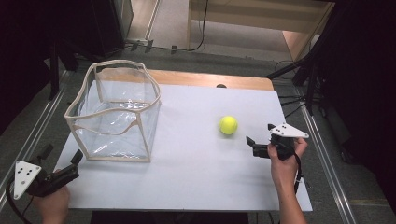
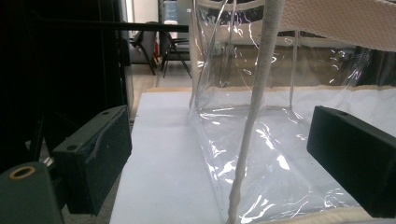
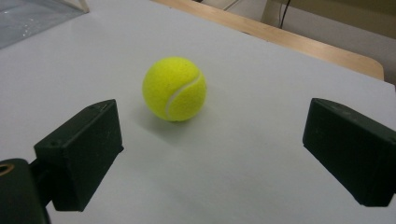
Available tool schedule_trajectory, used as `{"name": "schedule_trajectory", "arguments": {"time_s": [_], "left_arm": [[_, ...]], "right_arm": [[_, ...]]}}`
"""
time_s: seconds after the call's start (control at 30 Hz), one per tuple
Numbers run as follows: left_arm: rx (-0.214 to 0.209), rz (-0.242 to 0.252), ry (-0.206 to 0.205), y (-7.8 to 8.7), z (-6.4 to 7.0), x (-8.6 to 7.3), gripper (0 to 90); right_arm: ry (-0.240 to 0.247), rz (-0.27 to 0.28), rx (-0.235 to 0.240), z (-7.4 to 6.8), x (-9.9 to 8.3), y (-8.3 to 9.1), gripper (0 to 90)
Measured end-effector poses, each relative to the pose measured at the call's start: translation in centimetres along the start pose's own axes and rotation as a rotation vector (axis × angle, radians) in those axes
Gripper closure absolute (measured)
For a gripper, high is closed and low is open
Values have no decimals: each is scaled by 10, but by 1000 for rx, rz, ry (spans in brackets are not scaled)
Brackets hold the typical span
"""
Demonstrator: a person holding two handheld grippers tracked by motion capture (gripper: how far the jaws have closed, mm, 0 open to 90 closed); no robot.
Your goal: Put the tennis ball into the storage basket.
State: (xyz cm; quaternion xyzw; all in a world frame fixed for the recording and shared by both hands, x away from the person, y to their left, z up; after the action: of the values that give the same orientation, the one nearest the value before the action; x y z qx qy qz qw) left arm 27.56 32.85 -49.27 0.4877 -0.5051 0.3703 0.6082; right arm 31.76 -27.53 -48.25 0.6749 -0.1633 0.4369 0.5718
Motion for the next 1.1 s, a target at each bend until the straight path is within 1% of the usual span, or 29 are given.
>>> {"name": "schedule_trajectory", "arguments": {"time_s": [0.17, 0.5, 0.67, 0.8, 0.87, 0.97, 1.0, 1.1], "left_arm": [[-3, 0, -3, 0, 0, 0, 69], [-7, -1, -3, 0, 0, 0, 69], [-10, -1, -7, 0, 1, 0, 69], [-12, -4, -8, 0, 1, 0, 69], [-11, -7, -7, -1, 1, 0, 69], [-12, -9, -13, -1, 1, 0, 69], [-11, -8, -18, -1, 2, 0, 69], [-9, -13, -22, -1, 3, 0, 69]], "right_arm": [[10, -23, 20, -1, 7, -8, 37], [62, -73, 46, -9, 23, -25, 37], [69, -91, 53, -11, 29, -34, 37], [76, -117, 60, -13, 34, -41, 37], [89, -126, 65, -14, 36, -46, 37], [90, -136, 69, -14, 37, -50, 37], [90, -147, 66, -15, 38, -54, 37], [99, -164, 75, -17, 40, -61, 37]]}}
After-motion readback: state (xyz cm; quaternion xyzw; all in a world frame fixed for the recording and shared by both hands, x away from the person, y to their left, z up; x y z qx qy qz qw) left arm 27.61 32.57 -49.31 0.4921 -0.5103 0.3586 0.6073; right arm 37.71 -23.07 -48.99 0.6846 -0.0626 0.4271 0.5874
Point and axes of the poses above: each handheld gripper's, and its own axes: y roughly backward along the jaws, x roughly out of its top, z roughly to its right, the point moved 6 cm from there along -y, roughly forward along the jaws, and after that the axes turned 7 degrees about -z, right-handed, at the moved point
